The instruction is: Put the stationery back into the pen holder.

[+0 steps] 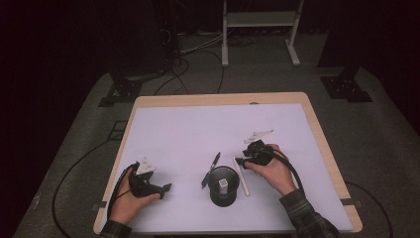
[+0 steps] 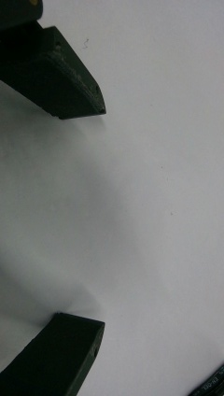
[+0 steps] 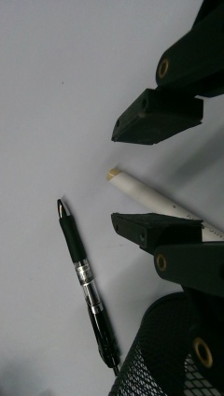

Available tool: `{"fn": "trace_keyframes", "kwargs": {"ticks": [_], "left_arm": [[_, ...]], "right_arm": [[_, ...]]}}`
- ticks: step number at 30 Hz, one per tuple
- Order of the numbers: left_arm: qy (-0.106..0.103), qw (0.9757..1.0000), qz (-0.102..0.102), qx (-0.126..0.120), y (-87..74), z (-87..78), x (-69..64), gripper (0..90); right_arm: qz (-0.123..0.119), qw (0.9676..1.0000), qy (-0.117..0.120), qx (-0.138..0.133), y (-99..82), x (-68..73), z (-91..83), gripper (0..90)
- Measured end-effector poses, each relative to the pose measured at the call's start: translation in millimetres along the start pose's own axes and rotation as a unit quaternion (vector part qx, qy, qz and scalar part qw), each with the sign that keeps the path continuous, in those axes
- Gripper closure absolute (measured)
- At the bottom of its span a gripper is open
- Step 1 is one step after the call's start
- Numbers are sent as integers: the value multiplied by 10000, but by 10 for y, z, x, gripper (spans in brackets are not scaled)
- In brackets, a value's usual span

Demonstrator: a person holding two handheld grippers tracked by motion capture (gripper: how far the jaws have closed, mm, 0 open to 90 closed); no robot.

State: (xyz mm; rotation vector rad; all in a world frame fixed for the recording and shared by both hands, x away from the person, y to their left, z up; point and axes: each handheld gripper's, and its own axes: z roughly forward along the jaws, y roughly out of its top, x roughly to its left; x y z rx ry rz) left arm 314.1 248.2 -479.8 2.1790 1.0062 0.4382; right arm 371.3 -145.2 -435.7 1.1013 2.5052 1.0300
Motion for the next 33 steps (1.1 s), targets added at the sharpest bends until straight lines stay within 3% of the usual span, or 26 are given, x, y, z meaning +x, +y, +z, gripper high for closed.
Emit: {"fn": "trace_keyframes", "kwargs": {"ticks": [19, 33], "left_arm": [[-1, 10000, -1, 1, 0, 0, 0, 0], [-1, 10000, -2, 0, 0, 0, 0, 0]], "right_arm": [[-35, 9986, 124, 520, 53, 53, 257, 576], [-104, 9964, -18, 843, 90, 64, 346, 631]]}}
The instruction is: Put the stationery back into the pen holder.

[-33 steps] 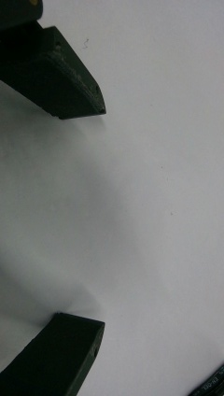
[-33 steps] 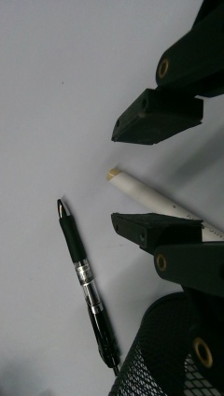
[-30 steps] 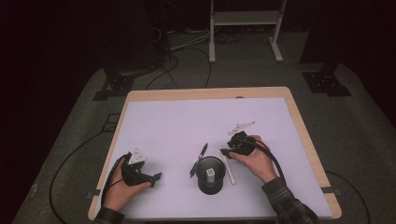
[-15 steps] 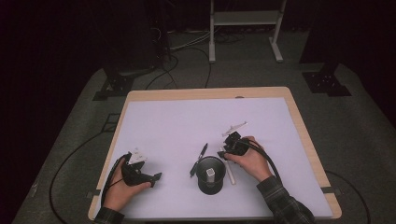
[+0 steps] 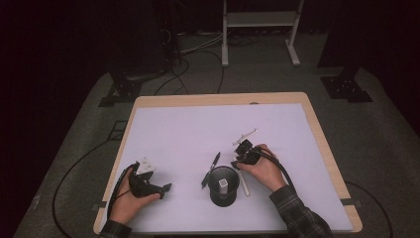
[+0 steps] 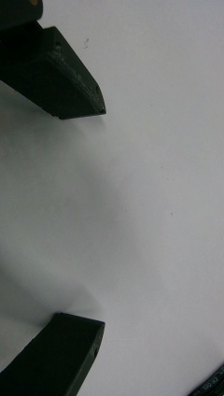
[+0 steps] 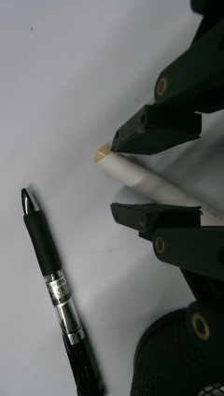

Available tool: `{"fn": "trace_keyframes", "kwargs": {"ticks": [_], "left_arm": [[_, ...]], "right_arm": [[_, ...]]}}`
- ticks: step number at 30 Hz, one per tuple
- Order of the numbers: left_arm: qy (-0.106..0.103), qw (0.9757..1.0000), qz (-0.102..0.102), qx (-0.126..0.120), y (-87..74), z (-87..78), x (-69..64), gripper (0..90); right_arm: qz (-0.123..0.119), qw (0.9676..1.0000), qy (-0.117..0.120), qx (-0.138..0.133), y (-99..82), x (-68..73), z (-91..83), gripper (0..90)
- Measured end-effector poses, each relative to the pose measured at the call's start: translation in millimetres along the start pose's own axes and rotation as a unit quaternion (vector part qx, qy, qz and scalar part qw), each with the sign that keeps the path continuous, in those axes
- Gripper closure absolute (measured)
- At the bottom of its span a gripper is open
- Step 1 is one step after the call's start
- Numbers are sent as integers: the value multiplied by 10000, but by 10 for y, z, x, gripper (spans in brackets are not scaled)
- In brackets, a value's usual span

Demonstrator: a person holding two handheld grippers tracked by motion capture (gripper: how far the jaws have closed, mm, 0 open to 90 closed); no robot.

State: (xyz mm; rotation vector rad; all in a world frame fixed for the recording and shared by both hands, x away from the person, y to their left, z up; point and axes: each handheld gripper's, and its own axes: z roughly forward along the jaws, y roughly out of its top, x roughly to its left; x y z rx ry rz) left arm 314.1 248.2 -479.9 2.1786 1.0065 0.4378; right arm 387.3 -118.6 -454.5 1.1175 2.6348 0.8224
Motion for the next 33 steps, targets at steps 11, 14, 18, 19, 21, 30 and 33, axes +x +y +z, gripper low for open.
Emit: {"fn": "trace_keyframes", "kwargs": {"ticks": [11, 14, 18, 19, 21, 30, 33], "left_arm": [[1, 10000, -1, 3, 0, 0, 0, 0], [1, 10000, 0, 3, 0, 0, 0, 0], [2, 10000, -1, 4, 1, 0, 0, 0], [2, 10000, -3, 2, 0, 0, -1, 0], [2, 10000, -2, 3, 0, 0, -1, 0], [1, 10000, -3, 4, 0, 0, -1, 0], [2, 10000, -3, 3, 0, 0, -1, 0]], "right_arm": [[69, 9997, -7, 239, 69, -30, 10, 688], [77, 9995, -53, 314, 88, -21, 13, 704], [63, 9990, -66, 430, 124, -30, 21, 722], [83, 9989, -81, 453, 132, -30, 23, 730], [92, 9988, -85, 467, 133, -32, 23, 736], [78, 9989, -141, 451, 132, -36, 24, 780], [99, 9990, -117, 429, 125, -44, 22, 782]]}}
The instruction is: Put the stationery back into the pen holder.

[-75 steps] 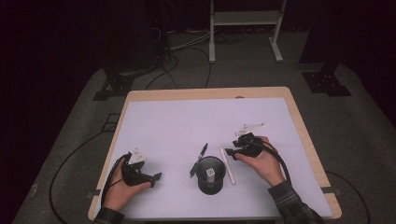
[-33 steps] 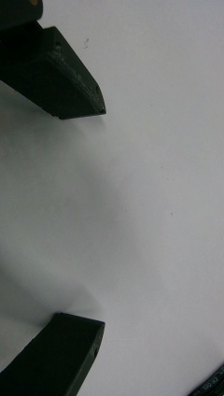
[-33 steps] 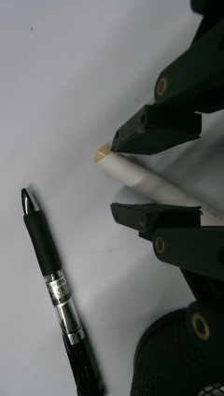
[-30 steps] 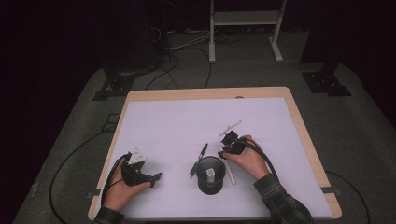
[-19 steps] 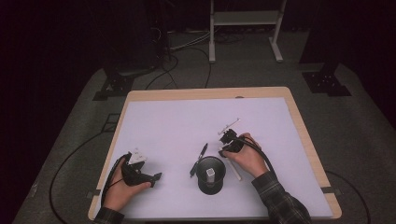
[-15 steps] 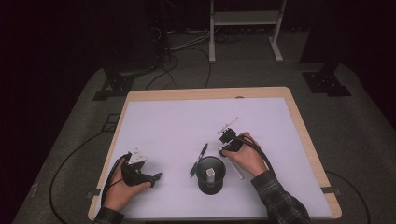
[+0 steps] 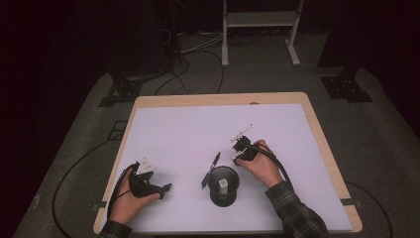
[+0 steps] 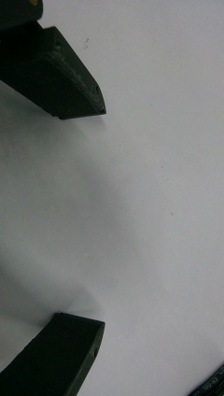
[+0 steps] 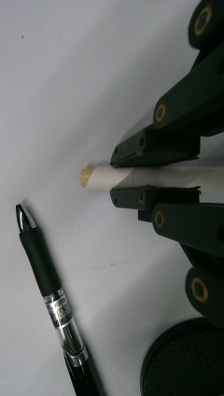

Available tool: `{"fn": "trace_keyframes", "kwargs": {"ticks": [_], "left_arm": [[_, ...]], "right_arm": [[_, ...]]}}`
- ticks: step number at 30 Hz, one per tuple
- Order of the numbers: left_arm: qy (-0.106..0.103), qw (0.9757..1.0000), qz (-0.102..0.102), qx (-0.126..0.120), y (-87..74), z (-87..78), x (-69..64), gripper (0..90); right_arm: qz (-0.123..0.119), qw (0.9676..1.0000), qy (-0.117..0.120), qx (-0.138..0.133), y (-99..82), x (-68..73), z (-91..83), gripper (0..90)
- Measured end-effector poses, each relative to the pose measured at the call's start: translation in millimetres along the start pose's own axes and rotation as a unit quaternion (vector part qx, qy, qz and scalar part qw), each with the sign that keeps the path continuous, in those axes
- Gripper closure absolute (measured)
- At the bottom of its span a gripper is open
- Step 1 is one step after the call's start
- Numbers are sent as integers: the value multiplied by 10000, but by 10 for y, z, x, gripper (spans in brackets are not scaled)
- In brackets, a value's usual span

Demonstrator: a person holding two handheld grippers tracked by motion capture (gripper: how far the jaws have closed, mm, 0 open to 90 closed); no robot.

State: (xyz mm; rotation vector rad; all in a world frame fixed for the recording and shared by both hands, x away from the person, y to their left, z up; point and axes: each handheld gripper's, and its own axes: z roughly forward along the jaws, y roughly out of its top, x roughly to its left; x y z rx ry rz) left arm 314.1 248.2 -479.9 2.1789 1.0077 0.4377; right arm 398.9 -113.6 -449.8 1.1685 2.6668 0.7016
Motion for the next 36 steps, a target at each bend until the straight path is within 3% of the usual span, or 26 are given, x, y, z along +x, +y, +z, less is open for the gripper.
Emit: {"fn": "trace_keyframes", "kwargs": {"ticks": [15, 21, 36], "left_arm": [[-1, 10000, -4, -2, 0, 0, 0, 0], [-4, 10000, -6, 1, 0, 0, 1, 0], [0, 10000, 5, 3, 1, -1, 3, 0]], "right_arm": [[186, 9995, 147, -195, -72, -35, -33, 783], [249, 9987, 207, -401, -101, -59, -91, 783], [398, 9918, 569, -1076, -180, -118, -302, 782]]}}
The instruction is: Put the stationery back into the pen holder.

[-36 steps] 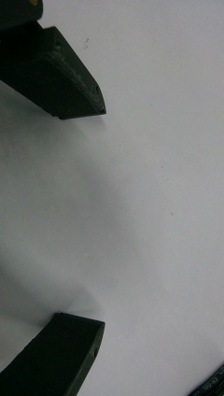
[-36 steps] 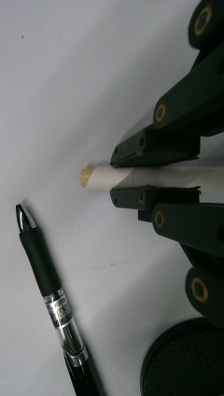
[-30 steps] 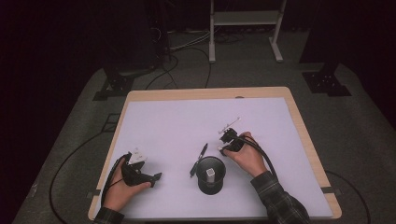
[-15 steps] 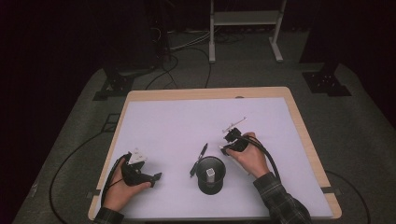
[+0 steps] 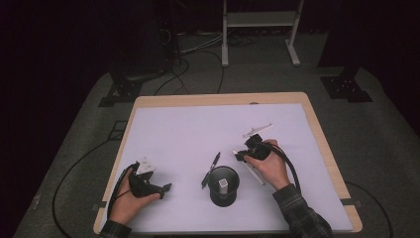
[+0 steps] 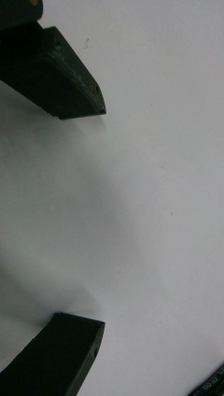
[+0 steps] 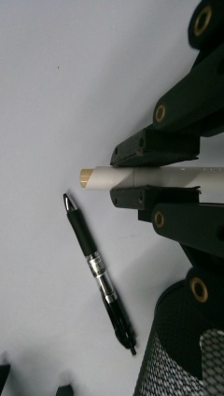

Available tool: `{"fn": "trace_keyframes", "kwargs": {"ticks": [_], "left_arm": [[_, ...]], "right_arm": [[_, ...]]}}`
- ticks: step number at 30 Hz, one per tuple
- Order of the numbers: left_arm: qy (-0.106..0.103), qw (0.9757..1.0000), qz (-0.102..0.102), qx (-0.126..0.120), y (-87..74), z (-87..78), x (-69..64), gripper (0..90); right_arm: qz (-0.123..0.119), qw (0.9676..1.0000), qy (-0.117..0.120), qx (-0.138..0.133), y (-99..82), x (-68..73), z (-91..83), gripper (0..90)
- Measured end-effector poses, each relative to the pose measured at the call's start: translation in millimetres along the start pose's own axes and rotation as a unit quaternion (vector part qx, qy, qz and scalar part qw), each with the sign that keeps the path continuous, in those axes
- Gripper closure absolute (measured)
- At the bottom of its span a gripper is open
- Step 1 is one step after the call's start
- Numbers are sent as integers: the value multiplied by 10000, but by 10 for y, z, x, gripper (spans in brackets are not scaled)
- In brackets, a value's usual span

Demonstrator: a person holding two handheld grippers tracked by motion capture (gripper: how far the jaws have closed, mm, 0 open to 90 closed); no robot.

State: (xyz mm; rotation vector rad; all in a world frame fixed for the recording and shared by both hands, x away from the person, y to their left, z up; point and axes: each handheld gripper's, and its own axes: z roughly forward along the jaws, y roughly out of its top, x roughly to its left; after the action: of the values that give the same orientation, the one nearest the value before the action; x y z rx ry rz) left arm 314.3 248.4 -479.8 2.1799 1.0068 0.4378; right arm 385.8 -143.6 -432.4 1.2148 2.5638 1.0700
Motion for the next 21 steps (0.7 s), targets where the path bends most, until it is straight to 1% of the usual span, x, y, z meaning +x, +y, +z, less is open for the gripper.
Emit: {"fn": "trace_keyframes", "kwargs": {"ticks": [9, 10, 11, 15, 19, 21], "left_arm": [[-2, 10000, 1, -1, 0, 0, 1, 0], [-2, 10000, 1, -1, 0, 0, 1, 0], [-4, 10000, -22, -8, -1, 1, -2, 0], [-4, 10000, -11, -9, 0, 1, 0, 0], [-4, 10000, -13, -10, 0, 1, 0, 0], [-3, 10000, -11, -9, 0, 1, 0, 0]], "right_arm": [[62, 9991, 219, -354, 7, 21, -138, 782], [62, 9991, 219, -354, 7, 21, -138, 782], [54, 9987, 246, -434, 8, 24, -171, 783], [59, 9982, 278, -535, 10, 37, -224, 782], [59, 9971, 393, -654, 21, 48, -294, 782], [49, 9968, 383, -702, 23, 55, -323, 782]]}}
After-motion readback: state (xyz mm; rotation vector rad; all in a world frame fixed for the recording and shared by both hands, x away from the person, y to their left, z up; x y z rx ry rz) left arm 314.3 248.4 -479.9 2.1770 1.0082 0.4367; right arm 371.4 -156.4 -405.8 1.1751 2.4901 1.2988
